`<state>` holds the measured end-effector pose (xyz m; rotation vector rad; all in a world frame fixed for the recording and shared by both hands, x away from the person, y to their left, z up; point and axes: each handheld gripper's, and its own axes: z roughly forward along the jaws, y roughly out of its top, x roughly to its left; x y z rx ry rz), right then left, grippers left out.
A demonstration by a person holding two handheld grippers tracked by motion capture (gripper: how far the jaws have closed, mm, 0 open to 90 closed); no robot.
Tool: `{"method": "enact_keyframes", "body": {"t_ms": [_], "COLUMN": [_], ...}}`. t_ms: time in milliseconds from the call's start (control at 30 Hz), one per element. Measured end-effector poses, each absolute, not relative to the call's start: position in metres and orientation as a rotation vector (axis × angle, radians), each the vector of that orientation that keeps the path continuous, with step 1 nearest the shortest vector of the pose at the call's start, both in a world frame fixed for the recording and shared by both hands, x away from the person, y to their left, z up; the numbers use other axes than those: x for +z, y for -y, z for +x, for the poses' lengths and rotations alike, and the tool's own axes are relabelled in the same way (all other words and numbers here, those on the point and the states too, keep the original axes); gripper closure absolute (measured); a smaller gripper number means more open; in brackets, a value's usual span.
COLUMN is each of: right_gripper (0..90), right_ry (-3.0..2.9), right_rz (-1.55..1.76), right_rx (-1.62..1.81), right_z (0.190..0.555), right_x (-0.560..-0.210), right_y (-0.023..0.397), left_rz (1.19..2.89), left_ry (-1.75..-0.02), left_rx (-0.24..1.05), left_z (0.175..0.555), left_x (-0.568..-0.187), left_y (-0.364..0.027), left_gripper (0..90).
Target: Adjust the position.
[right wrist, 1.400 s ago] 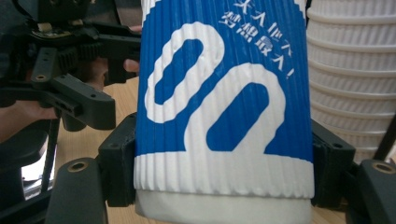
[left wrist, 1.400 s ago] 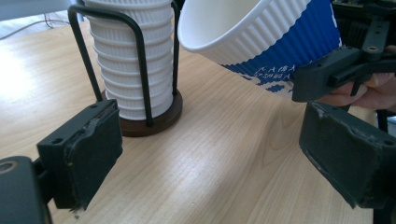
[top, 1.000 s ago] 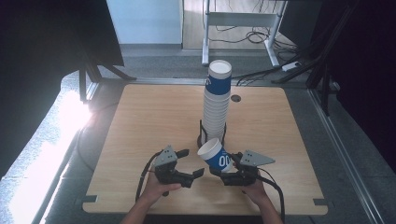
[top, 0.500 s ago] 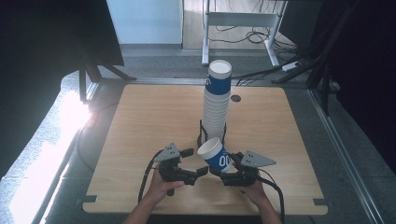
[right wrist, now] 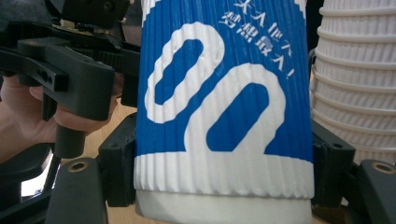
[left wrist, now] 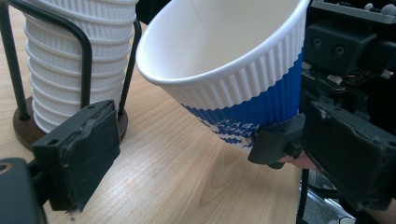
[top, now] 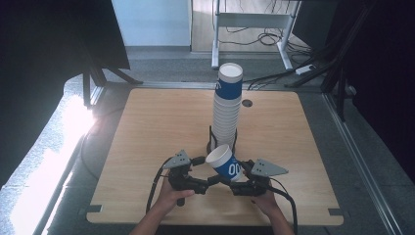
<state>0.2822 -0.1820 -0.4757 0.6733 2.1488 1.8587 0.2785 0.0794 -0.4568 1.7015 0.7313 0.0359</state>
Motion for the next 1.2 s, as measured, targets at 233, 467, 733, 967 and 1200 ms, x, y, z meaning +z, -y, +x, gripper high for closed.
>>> {"method": "enact_keyframes", "body": {"t_ms": [233,467,733,967,1200], "right_gripper": [27.8,27.9,27.9,27.8,27.2], "right_ry": [-2.154,-2.155,-2.181,-2.185,-2.197], "right_rz": [0.658,0.638,0.604,0.6,0.593], "right_rx": [1.848,1.836,1.797,1.782,1.775], "right_z": [0.281,0.28,0.278,0.278,0.279], "right_x": [-0.477,-0.479,-0.482,-0.483,-0.484], "right_y": [0.179,0.176,0.169,0.169,0.168], "left_rz": [1.699,1.675,1.632,1.625,1.636], "left_ry": [-0.734,-0.733,-0.738,-0.722,-0.701], "left_rx": [0.022,-0.015,-0.068,-0.07,-0.042], "left_z": [0.282,0.29,0.3,0.301,0.299], "left_x": [-0.457,-0.455,-0.453,-0.453,-0.453], "left_y": [-0.075,-0.071,-0.065,-0.066,-0.067], "left_gripper": [4.9,4.7,6.2,10.3,12.0]}}
